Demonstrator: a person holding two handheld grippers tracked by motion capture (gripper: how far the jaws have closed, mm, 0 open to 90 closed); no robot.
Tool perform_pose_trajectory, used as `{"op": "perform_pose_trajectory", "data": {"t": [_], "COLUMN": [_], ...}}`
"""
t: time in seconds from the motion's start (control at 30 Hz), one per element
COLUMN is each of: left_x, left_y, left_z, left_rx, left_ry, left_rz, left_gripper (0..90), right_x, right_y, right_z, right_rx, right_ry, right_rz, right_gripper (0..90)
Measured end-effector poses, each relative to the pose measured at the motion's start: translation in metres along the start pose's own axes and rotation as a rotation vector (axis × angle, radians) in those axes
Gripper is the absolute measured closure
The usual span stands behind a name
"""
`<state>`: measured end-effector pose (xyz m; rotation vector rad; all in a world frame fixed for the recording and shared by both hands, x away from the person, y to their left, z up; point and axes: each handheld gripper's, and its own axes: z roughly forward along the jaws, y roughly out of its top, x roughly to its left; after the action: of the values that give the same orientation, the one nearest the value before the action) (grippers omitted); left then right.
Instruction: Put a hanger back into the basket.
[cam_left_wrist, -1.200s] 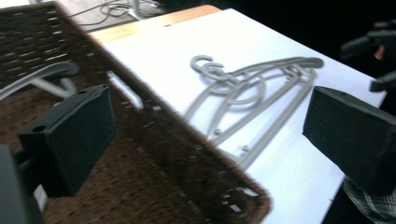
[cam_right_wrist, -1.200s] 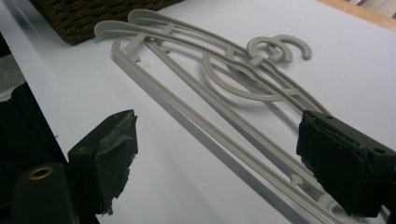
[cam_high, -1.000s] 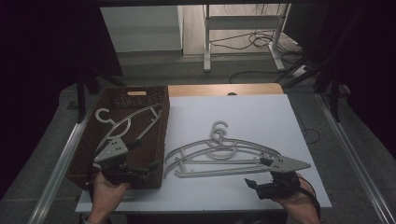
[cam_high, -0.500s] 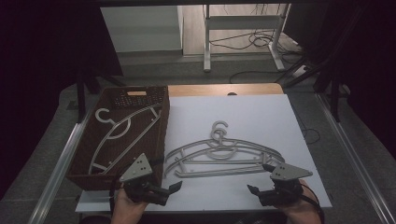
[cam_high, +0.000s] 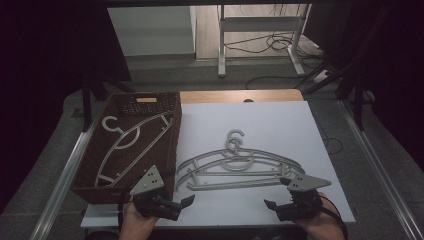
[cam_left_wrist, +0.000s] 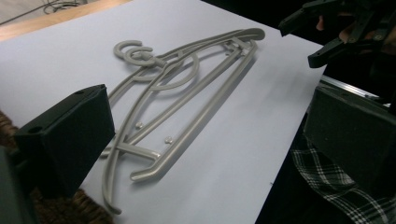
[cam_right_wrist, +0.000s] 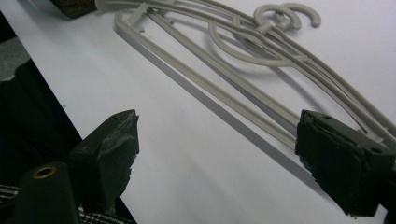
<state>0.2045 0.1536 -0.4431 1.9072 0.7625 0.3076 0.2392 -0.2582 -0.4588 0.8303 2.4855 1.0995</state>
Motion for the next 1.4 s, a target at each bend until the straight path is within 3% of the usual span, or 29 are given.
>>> {"op": "perform_pose_trajectory", "data": {"t": [0.33,0.6,0.87,1.4], "left_x": [0.002,0.005,0.009,0.009], "left_y": [-0.002,-0.002,-0.002,-0.003], "left_z": [0.0,-0.003,-0.006,-0.003], "left_rx": [0.002,0.007,0.004,0.029], "left_ry": [0.007,0.019,0.026,0.007], "left_rz": [0.003,-0.009,-0.017,-0.034], "left_gripper": [2.0,2.2,2.5,3.2], "right_x": [-0.003,-0.014,-0.023,-0.066], "right_y": [0.004,0.012,0.025,0.055], "right_z": [0.001,-0.001,0.007,0.028], "right_rx": [0.065,0.087,0.164,0.263], "right_ry": [0.013,0.001,-0.003,-0.004], "right_rz": [0.019,0.057,0.003,-0.06], "right_gripper": [29.7,30.0,32.4,42.8]}}
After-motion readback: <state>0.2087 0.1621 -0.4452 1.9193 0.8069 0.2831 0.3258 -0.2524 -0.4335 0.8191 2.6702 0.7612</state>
